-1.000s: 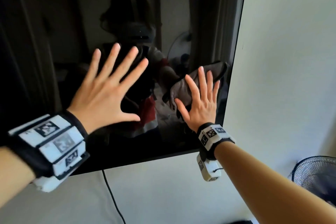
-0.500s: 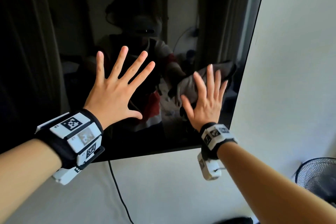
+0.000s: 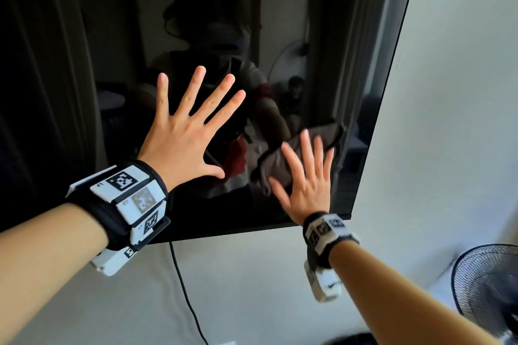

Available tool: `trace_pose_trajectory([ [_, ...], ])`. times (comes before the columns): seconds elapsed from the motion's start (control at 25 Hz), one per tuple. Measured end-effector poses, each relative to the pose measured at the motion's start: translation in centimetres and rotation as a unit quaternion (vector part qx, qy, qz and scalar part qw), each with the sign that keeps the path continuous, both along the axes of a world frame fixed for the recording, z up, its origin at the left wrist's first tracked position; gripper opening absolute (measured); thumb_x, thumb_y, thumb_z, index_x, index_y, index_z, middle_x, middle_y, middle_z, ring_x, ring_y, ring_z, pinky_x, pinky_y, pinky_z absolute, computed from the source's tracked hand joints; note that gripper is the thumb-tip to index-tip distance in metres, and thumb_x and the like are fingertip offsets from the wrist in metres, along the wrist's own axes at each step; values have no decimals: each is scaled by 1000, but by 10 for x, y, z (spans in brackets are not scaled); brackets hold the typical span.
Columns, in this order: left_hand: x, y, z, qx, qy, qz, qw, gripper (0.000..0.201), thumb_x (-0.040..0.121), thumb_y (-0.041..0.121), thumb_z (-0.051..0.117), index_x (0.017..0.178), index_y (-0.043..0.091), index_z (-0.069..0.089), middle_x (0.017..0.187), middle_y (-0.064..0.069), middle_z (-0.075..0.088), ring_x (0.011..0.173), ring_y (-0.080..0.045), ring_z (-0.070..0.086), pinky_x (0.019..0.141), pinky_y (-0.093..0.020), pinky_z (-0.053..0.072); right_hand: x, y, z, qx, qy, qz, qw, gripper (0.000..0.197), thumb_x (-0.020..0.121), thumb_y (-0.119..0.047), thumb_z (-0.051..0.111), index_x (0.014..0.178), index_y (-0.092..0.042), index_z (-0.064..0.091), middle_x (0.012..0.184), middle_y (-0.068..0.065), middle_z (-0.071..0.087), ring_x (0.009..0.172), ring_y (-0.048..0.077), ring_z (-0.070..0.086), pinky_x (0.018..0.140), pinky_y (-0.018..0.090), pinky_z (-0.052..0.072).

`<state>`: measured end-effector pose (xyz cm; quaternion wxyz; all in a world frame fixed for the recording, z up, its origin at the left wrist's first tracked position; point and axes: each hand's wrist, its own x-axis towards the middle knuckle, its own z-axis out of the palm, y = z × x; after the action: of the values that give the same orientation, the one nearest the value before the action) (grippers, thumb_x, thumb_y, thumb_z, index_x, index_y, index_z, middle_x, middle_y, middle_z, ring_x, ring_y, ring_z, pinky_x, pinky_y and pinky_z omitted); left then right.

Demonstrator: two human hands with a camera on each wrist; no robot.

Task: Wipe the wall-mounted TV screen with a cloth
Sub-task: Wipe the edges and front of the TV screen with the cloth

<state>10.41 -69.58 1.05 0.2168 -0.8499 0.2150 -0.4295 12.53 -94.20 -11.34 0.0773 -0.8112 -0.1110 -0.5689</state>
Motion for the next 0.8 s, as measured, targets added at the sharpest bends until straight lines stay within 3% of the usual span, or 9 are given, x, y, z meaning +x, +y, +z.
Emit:
trace_pose_trajectory([
  [0.08,-1,0,0,-3,0,-2,1000,146,52,82,71,160,24,-8,169,-4,-12,154,-41,-9,113,-77,4,-7,0,-33,-48,26,-6,999,66,90,-54,55,146,-27,34,159,10,21,147,34,16,117,61,16],
  [0.12,0,1,0,-5,1,-6,1000,146,52,82,72,160,24,-8,169,-4,-12,154,-41,-9,113,-77,4,-5,1,-24,-73,19,5,997,66,89,-54,57,146,-28,35,158,9,23,147,34,18,118,59,14],
  [0.2,1,1,0,-9,2,-14,1000,147,51,81,73,161,24,-6,169,-4,-12,154,-41,-9,112,-78,3,3,4,27,-89,-25,17,996,65,89,-52,59,145,-26,40,156,11,30,145,33,23,120,53,8],
  [0.32,2,1,0,-7,6,-17,1000,147,51,81,73,161,24,-6,169,-4,-12,154,-41,-9,112,-78,4,14,-6,78,50,-84,-1,995,62,92,-51,54,144,-19,45,156,15,31,147,35,22,121,52,8],
  [0.44,2,1,0,-7,4,-12,1000,146,52,82,71,161,24,-7,169,-4,-13,154,-41,-10,112,-78,4,8,-7,17,184,-42,-23,982,65,91,-50,51,147,-22,33,158,17,23,149,36,13,117,62,13],
  [0.56,3,1,0,-6,5,-10,1000,146,52,82,71,161,24,-7,169,-4,-14,153,-41,-11,112,-77,1,-5,28,-49,161,11,-10,987,67,91,-51,49,148,-24,26,159,16,18,150,34,5,115,66,12],
  [0.68,4,1,1,-4,0,-20,1000,145,53,82,70,161,24,-7,169,-4,-13,154,-40,-10,113,-76,-1,4,54,1,141,-12,16,990,67,90,-52,51,146,-21,33,159,14,21,150,31,5,120,55,2],
  [0.8,2,12,-2,3,-6,-28,1000,142,54,81,70,161,23,-3,169,-3,-9,154,-40,-6,113,-75,-2,14,55,43,241,-48,-3,969,67,90,-54,49,147,-22,33,160,12,21,150,32,11,121,56,5],
])
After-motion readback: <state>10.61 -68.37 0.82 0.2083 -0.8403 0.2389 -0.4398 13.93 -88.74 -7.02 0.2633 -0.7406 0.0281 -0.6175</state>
